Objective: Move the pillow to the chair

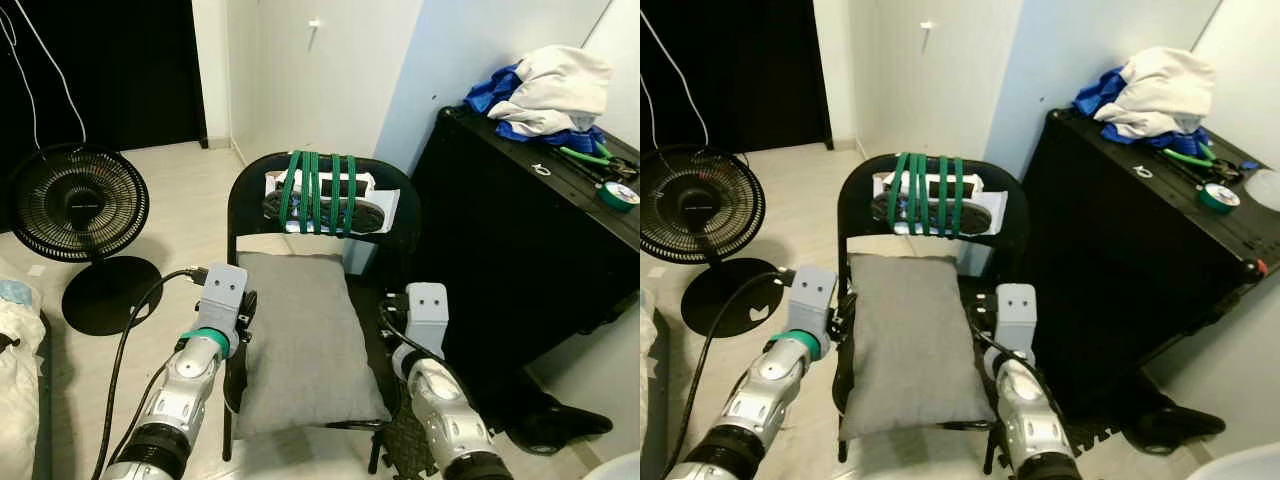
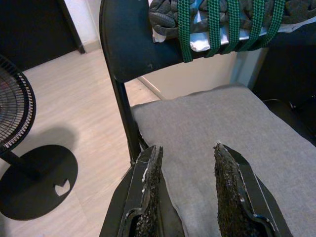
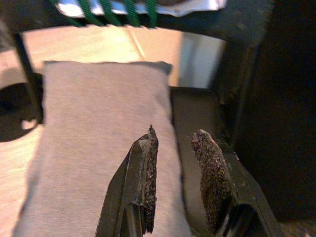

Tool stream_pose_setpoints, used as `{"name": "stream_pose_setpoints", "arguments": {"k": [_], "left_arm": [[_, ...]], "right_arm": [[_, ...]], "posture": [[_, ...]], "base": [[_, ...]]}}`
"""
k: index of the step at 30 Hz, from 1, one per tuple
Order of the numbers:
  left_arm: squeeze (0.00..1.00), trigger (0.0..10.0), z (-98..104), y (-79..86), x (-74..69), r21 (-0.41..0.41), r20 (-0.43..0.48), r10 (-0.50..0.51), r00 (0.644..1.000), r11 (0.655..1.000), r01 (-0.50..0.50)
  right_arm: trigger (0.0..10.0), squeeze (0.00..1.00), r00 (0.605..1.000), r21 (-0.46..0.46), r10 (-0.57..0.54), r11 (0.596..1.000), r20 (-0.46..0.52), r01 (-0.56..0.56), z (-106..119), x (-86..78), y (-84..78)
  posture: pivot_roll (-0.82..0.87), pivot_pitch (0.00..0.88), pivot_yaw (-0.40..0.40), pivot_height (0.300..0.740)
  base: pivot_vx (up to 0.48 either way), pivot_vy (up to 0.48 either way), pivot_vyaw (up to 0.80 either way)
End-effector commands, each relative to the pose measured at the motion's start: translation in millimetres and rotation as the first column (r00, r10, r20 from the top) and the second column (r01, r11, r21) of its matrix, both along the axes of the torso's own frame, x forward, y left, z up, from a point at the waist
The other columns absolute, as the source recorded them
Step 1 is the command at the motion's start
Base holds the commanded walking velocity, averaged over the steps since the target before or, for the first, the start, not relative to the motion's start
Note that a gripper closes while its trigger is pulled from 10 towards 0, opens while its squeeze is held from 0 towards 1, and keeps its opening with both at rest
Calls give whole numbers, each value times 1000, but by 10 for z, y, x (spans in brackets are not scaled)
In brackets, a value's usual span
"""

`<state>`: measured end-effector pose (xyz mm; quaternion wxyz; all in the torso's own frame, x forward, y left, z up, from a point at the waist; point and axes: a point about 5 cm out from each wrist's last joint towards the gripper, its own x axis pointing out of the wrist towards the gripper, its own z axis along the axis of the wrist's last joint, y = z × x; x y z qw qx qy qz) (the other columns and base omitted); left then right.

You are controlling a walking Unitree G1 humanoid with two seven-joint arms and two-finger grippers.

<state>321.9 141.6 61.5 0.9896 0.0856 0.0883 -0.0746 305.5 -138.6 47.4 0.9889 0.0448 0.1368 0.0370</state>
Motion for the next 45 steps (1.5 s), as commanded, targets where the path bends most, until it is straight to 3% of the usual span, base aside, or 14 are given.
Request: {"name": "stream_pose_setpoints", "arguments": {"k": [1,9,14,23,32,41,45], "left_arm": [[0,10000,-60,-12,-42,-3,-14,-9,1000,1000,9],[0,10000,-110,15,-106,0,-28,-17,999,1000,17],[0,10000,-139,51,-123,14,-35,-22,999,1000,22],[0,10000,-156,24,-150,9,-35,-18,999,1000,18],[0,10000,-146,18,-129,-35,-42,21,999,999,-22],[0,10000,-108,-43,-106,-42,-29,-18,999,999,16],[0,10000,-141,0,-119,-70,-53,33,998,997,-37]], "right_arm": [[10000,0,1000,28,3,1000,-17,-3,-33,-32,-21],[10000,0,998,95,25,995,-66,-19,-87,-52,23],[10000,0,996,21,79,997,-42,-78,-60,-53,102],[10000,0,993,-64,79,994,-90,-85,-140,-66,78],[10000,0,995,-74,32,996,-93,-39,-162,-78,44],[10000,0,995,-74,13,997,-98,-20,-203,-126,27],[10000,0,995,-79,17,997,-98,-25,-203,-123,26]], "posture": [[-50,0,-53,740],[-41,0,-39,740],[-40,0,-50,740],[-33,0,-50,740],[-36,0,-27,740],[-36,0,-24,740],[-35,0,-31,740]], "base": [[0,0,0],[0,0,0],[0,0,0],[0,0,0],[0,0,0],[0,-203,0],[0,0,0]]}}
